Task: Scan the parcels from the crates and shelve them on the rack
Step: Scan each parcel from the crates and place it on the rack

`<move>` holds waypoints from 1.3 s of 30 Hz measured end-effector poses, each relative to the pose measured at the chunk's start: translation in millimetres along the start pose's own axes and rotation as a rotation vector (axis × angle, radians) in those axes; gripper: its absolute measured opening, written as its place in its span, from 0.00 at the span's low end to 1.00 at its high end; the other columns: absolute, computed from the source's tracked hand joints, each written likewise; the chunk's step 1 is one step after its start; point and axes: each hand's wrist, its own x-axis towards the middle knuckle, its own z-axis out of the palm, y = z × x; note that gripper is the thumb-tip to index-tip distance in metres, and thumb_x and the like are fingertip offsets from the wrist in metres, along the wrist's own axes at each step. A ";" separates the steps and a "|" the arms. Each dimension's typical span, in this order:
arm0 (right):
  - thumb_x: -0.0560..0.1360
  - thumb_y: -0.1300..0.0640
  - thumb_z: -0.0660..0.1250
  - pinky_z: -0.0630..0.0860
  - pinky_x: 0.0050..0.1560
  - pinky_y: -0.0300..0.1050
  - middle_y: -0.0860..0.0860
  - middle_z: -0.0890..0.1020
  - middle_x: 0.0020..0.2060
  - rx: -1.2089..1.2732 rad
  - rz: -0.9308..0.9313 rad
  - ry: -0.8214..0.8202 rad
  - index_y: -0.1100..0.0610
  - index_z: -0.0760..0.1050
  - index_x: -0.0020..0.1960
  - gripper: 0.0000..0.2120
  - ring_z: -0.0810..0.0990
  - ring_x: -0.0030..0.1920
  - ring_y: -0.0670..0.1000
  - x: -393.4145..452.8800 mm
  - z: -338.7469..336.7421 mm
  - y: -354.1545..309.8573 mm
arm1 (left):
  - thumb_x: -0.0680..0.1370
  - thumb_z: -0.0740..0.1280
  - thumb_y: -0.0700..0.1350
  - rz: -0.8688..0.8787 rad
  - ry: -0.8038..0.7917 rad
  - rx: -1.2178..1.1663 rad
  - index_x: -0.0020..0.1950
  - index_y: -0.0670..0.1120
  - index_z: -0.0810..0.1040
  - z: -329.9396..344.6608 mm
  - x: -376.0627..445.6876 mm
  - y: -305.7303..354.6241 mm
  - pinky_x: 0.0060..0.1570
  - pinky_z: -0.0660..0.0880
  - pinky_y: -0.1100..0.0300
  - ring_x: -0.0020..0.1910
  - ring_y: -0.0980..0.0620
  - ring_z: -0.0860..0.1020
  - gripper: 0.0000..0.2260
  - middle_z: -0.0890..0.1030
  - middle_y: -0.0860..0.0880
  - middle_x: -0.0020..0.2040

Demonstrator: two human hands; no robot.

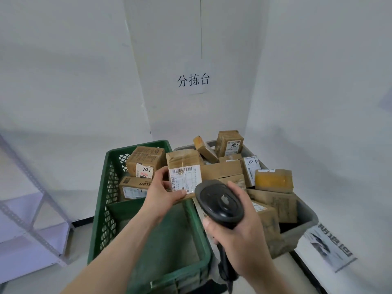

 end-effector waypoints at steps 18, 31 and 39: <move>0.66 0.58 0.82 0.81 0.60 0.57 0.31 0.80 0.56 -0.069 0.030 0.292 0.36 0.68 0.67 0.38 0.84 0.55 0.47 -126.3 40.7 -54.2 | 0.71 0.79 0.38 0.147 -0.206 -0.003 0.75 0.55 0.64 7.1 -78.8 13.7 0.49 0.82 0.55 0.47 0.54 0.84 0.39 0.83 0.48 0.51; 0.57 0.44 0.79 0.81 0.58 0.61 0.33 0.80 0.57 -0.124 0.061 0.584 0.32 0.69 0.66 0.40 0.84 0.54 0.53 -168.5 10.9 -75.0 | 0.73 0.74 0.30 0.114 -0.522 -0.144 0.76 0.53 0.65 33.3 -126.2 40.4 0.50 0.84 0.50 0.47 0.51 0.86 0.37 0.87 0.49 0.47; 0.60 0.45 0.82 0.80 0.62 0.59 0.34 0.81 0.55 -0.182 0.031 0.907 0.35 0.69 0.68 0.40 0.83 0.57 0.48 -226.4 -65.0 -79.3 | 0.76 0.73 0.33 0.128 -0.838 -0.236 0.79 0.52 0.62 110.3 -198.4 65.1 0.57 0.80 0.39 0.53 0.44 0.85 0.36 0.86 0.46 0.54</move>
